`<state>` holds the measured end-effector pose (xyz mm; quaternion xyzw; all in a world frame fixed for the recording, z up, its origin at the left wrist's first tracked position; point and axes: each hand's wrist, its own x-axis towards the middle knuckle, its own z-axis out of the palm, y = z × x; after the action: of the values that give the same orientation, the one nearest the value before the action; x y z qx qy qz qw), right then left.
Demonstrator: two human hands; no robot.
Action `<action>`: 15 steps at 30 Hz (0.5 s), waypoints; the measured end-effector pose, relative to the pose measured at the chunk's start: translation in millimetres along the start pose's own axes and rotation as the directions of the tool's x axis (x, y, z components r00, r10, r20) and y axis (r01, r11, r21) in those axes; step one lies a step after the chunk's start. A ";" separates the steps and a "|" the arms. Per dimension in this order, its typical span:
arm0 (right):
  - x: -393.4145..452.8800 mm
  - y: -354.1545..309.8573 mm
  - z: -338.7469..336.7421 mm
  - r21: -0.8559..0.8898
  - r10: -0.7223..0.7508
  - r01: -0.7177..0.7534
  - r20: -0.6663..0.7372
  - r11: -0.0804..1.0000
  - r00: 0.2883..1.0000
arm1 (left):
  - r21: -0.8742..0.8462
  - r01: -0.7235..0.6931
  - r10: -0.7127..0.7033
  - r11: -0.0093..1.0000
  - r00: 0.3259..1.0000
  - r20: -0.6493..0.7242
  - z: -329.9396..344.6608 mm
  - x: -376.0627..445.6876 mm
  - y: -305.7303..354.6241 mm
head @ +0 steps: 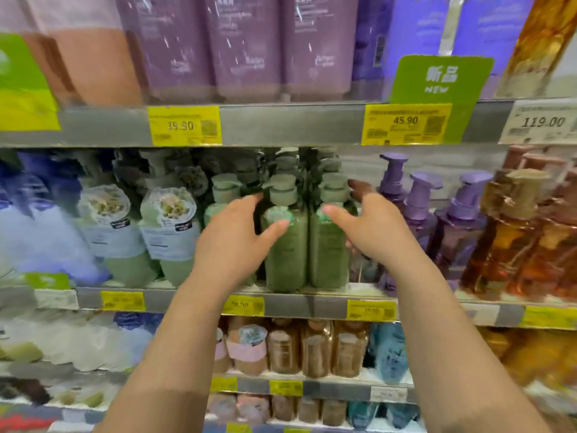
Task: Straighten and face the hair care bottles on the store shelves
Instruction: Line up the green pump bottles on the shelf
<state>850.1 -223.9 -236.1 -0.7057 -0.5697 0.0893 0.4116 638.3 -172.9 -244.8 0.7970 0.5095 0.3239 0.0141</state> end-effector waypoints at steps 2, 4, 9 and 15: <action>3.3 -0.5 -1.5 -0.032 0.001 0.000 0.004 0.999 1.000 | -0.007 -0.038 0.038 0.999 0.998 0.058 1.4 5.3 -2.9; 4.0 0.4 -4.1 -0.061 0.015 -0.014 0.020 0.998 1.000 | -0.007 -0.057 0.057 0.998 0.994 0.098 2.4 8.9 -4.2; 0.7 0.5 -8.4 -0.072 0.002 0.000 0.018 0.997 1.000 | -0.045 -0.068 0.073 0.997 0.989 0.125 2.6 12.1 -4.0; -4.6 2.1 -11.6 -0.178 -0.045 0.045 0.002 0.983 0.999 | 0.086 -0.135 0.131 0.987 0.990 0.046 7.6 9.6 5.8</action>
<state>857.0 -233.5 -231.6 -0.7267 -0.5908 0.0278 0.3493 649.5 -165.5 -243.9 0.8355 0.4686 0.2850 -0.0327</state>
